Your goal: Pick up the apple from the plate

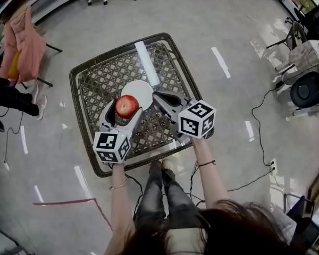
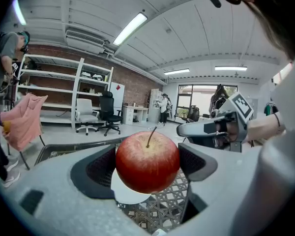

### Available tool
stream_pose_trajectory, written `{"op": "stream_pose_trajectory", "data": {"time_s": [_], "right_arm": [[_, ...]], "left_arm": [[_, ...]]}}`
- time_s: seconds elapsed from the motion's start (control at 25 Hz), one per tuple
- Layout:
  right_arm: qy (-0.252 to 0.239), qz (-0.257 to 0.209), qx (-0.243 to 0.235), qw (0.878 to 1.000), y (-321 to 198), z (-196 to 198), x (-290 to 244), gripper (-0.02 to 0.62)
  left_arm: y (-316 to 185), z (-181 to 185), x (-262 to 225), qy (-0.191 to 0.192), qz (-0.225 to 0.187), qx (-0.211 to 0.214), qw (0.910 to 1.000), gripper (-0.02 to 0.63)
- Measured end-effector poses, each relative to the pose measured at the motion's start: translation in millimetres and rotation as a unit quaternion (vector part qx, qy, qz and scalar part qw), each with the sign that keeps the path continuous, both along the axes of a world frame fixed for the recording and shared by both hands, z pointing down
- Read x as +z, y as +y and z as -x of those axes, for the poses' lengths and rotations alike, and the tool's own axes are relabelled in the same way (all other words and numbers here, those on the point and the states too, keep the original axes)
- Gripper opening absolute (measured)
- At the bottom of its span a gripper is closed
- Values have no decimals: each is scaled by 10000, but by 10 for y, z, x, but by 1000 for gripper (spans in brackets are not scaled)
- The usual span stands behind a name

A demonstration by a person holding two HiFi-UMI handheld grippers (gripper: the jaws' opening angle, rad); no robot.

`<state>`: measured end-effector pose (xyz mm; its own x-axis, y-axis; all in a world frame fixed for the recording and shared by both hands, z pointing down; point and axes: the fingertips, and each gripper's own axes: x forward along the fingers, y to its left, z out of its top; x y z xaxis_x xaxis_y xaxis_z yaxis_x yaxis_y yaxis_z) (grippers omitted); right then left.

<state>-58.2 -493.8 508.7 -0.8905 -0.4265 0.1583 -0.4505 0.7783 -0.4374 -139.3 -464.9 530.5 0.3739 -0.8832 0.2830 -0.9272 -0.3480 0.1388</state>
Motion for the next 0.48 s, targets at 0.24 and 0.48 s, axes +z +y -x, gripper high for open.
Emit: {"op": "stream_pose_trajectory", "data": {"time_s": [0.24,0.48], "right_arm": [[-49,-106,-50,9999,196,23,-239,9],[-141,-167,-97,9997,396,81,-428,9]], "left_arm": [[206,6,-280,109,-123,-69,9998,407],[406,-17,-514,216,-211,-115,9995,407]]}}
